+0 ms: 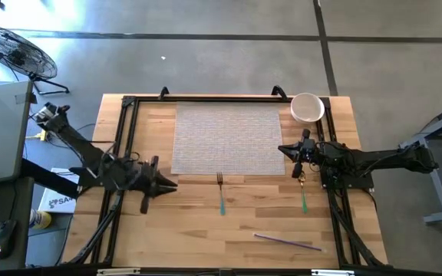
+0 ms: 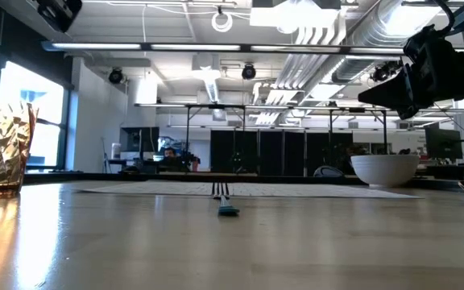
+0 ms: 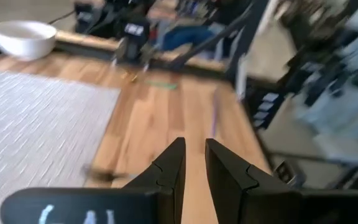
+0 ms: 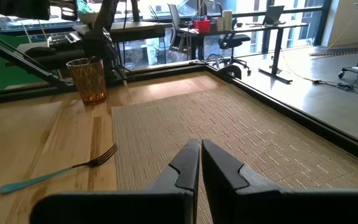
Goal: Pick & Place Utensil
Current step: Put the brown cup on the gray mat
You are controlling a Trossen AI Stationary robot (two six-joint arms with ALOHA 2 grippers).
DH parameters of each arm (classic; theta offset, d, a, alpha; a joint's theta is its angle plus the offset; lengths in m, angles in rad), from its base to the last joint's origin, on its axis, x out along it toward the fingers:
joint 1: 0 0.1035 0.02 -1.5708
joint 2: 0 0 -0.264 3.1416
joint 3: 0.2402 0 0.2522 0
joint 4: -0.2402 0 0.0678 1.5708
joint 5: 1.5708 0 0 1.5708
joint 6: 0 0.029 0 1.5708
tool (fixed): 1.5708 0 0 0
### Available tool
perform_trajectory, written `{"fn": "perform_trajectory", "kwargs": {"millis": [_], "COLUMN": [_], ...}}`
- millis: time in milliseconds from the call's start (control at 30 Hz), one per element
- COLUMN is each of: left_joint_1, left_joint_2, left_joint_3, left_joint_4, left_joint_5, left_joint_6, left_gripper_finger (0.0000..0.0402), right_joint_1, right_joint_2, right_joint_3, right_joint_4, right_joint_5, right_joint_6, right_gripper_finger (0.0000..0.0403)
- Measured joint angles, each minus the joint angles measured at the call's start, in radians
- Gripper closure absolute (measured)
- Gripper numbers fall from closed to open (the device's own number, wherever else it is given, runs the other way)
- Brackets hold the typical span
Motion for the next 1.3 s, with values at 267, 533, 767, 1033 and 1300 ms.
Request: {"fn": "perform_trajectory", "kwargs": {"millis": [267, 533, 767, 1033, 1300], "left_joint_1": [-0.156, -0.192, -0.192, -0.192, -0.191], "left_joint_2": [0.14, 0.152, 0.155, 0.104, 0.064], "left_joint_3": [0.265, 0.331, 0.33, 0.33, 0.33], "left_joint_4": [-0.438, -0.67, -0.683, -0.841, -1.018], "left_joint_5": [-0.068, -0.008, 0.008, 0.082, 0.092], "left_joint_6": [-0.151, -0.2, -0.2, -0.359, -0.543], "left_gripper_finger": [0.0342, 0.0342, 0.0342, 0.0341, 0.0333], "right_joint_1": [0.0, 0.0, 0.0, 0.0, 0.0], "right_joint_2": [0.0, 0.0, 0.0, 0.0, 0.0], "right_joint_3": [0.0, 0.0, 0.0, 0.0, 0.0], "right_joint_4": [0.0, 0.0, 0.0, 0.0, 0.0], "right_joint_5": [0.0, 0.0, 0.0, 0.0, 0.0], "right_joint_6": [0.0, 0.0, 0.0, 0.0, 0.0], "right_gripper_finger": [0.0391, 0.0391, 0.0391, 0.0391, 0.0391]}}
